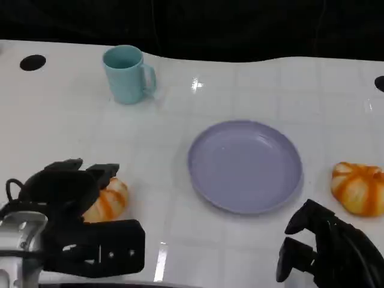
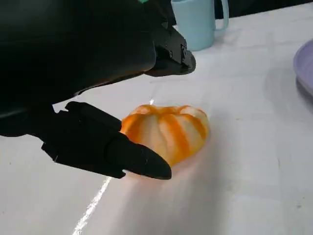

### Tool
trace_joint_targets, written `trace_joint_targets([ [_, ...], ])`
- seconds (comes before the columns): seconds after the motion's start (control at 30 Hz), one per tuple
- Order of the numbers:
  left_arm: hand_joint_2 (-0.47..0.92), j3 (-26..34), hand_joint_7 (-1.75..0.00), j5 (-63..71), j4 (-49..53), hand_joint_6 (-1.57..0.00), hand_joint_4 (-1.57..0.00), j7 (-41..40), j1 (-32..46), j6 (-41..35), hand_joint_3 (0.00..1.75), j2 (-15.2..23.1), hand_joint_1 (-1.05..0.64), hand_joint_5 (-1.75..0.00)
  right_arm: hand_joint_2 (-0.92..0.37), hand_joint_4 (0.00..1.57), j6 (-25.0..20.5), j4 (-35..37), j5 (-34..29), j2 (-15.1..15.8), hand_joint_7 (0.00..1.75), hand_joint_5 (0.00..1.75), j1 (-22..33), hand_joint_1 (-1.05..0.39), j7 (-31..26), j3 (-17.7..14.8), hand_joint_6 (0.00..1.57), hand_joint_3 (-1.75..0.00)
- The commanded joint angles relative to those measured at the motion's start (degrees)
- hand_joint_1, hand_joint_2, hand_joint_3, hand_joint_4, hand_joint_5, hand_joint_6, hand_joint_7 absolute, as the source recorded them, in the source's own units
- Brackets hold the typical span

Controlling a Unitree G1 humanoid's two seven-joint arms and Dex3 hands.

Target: Grasp the bread from the table and place it into the plate.

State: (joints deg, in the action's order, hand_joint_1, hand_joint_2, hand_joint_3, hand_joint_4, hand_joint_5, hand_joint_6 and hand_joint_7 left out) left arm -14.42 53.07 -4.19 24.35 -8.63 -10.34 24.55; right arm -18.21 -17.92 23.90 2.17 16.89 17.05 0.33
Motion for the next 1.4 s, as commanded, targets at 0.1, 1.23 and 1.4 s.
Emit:
trace_joint_targets([
  [0.1,0.84,-2.79,0.00,0.38,7.35,-0.14,-0.02,-0.82,-4.00,-1.52,0.00,0.78,-0.46,0.00,-0.92,0.70,0.43,-1.05,-0.61,0.09,1.75,1.75,0.42,-0.49,-0.94,0.19,0.42,-0.54],
  [1.23,0.92,-5.11,-0.13,-14.43,34.81,-0.97,-0.72,-17.42,-13.44,13.57,0.24,0.01,-0.24,-0.82,-0.92,0.71,0.84,-0.66,0.82,0.47,1.75,1.75,0.63,-0.50,0.23,-0.15,0.42,-0.54],
  [1.4,0.89,-5.21,-1.05,-14.27,37.00,-0.93,-0.77,-24.73,-13.20,15.98,0.43,-0.38,-0.27,-1.54,-0.92,0.72,0.59,-0.39,1.13,0.39,1.75,1.75,0.37,-0.50,0.57,-0.45,0.44,-0.53],
])
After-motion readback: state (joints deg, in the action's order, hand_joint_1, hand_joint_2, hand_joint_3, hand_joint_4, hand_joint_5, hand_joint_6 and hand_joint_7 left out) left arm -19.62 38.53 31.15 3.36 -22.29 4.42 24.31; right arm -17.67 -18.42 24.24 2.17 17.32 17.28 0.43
